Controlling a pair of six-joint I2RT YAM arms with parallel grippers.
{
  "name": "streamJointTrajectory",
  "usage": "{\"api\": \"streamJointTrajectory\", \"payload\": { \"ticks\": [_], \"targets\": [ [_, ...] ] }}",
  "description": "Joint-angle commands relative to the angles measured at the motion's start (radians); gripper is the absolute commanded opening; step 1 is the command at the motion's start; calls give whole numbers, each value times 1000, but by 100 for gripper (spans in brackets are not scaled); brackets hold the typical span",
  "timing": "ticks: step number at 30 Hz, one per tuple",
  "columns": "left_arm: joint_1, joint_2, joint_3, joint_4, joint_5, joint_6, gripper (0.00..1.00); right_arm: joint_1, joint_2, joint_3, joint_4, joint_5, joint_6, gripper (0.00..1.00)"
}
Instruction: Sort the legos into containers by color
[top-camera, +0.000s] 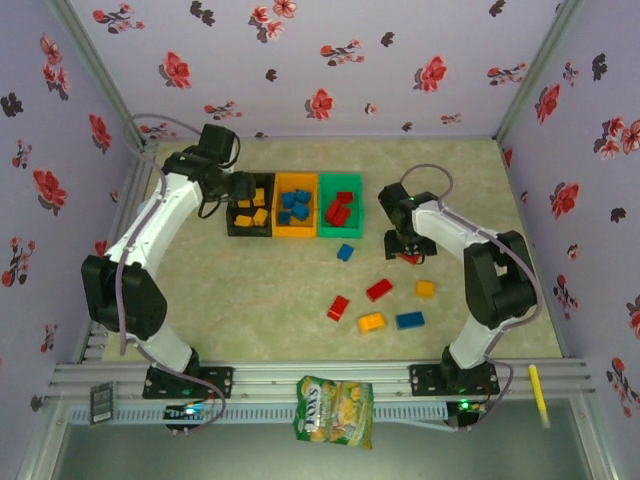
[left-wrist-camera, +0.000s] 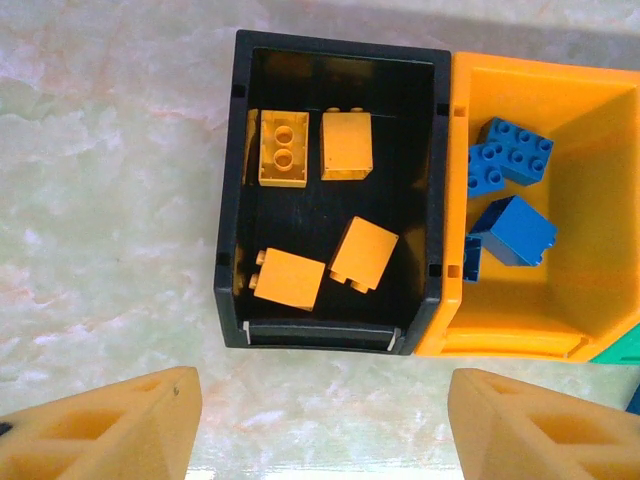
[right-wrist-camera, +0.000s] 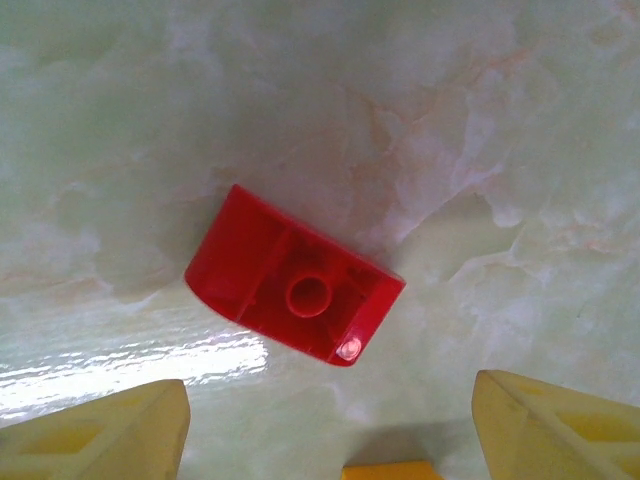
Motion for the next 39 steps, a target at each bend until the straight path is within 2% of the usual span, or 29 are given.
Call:
{"api": "streamJointTrajectory", "payload": {
  "ticks": [1, 11, 15, 24, 39],
  "targets": [
    [3, -40, -8, -3, 2, -7, 67, -23, 21, 35, -2, 9, -14, 76],
    [2, -61, -20, -9, -1, -4, 68, -75, 78, 55, 41, -63, -64, 71],
    [3, -64, -23, -10, -2, -5, 67, -74, 43, 25, 76, -134, -71, 70],
    [2, -58, -7, -13, -2, -6, 68, -75, -10, -27, 92, -170, -62, 70],
    [3, -63, -7, -22, -2, -4, 68, -77, 63, 15, 80, -141, -93, 70]
  ]
}}
